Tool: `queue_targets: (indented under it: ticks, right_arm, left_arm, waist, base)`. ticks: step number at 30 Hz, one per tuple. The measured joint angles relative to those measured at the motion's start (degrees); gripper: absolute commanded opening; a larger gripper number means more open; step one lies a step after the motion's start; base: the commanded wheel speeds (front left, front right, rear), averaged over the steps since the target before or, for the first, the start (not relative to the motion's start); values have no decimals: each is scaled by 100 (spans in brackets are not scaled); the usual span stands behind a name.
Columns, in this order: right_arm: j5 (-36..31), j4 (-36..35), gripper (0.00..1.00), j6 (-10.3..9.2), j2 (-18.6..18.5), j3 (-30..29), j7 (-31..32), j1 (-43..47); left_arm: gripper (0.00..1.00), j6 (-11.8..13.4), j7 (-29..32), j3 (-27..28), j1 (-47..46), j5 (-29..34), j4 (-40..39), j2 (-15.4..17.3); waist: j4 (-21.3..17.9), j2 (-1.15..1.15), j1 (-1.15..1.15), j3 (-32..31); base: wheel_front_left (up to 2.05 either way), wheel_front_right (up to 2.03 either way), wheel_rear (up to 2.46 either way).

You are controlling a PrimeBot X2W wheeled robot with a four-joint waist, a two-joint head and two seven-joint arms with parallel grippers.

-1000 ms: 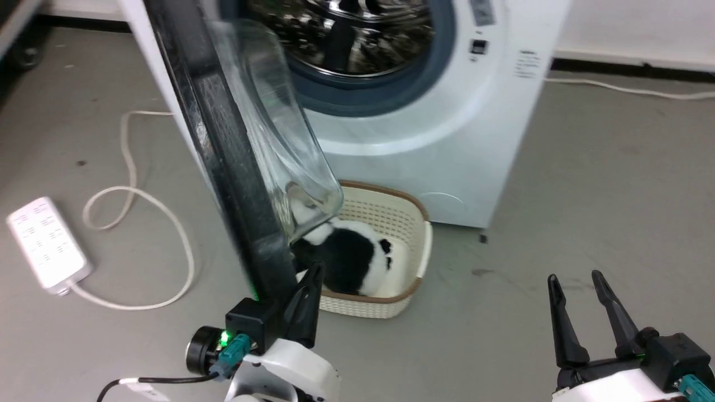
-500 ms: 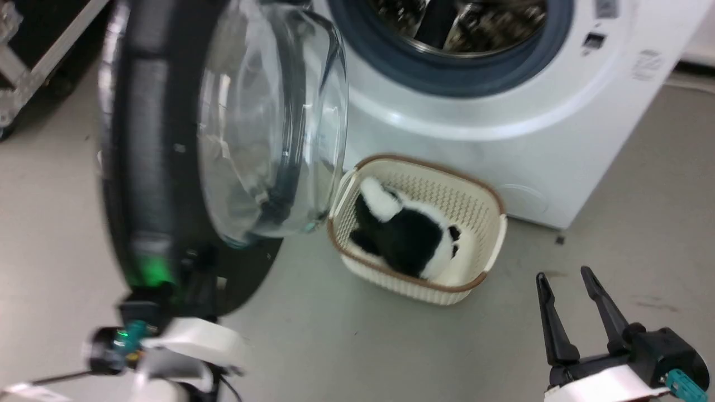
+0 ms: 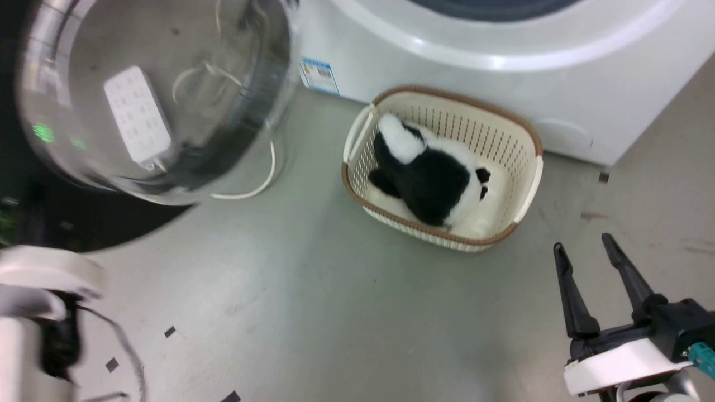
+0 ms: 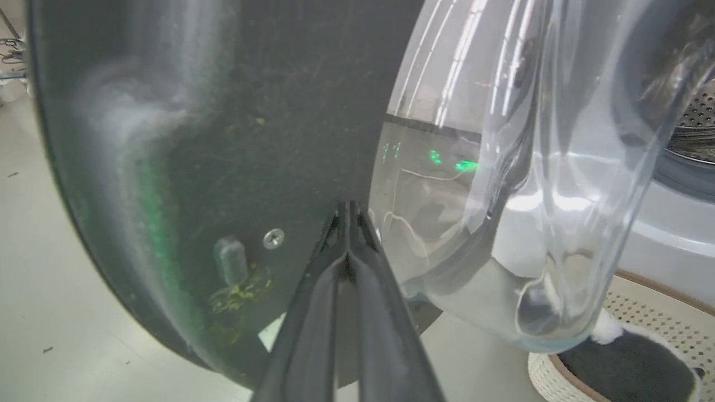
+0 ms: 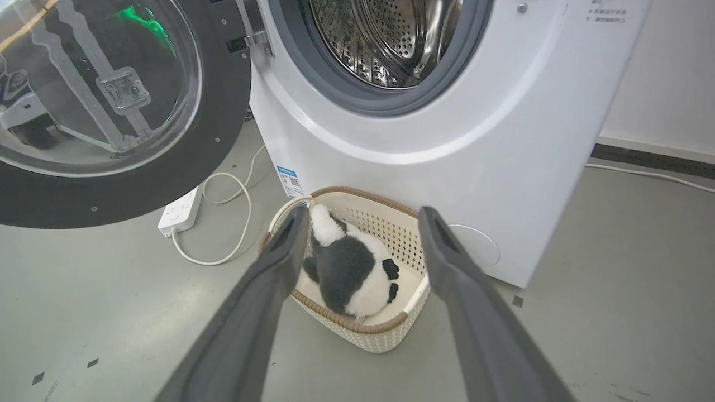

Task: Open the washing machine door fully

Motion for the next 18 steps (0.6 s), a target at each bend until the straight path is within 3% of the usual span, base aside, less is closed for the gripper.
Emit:
queue_targets:
  ticks: [7,18]
  right_arm:
    - [-4,-208,100,1,-99,-81,122,-101]
    - [13,-152,100,0,-92,-222,85,-105]
  left_arm:
    - [0,-107,-236,437,-616,-207,891,558]
    - [0,-185,-642,444,-917,-236,1546,603]
  waist:
    - [-117,0,0,357]
    - [-247,0,-1,298]
  base:
    - [0,0,0]
    - [0,0,0]
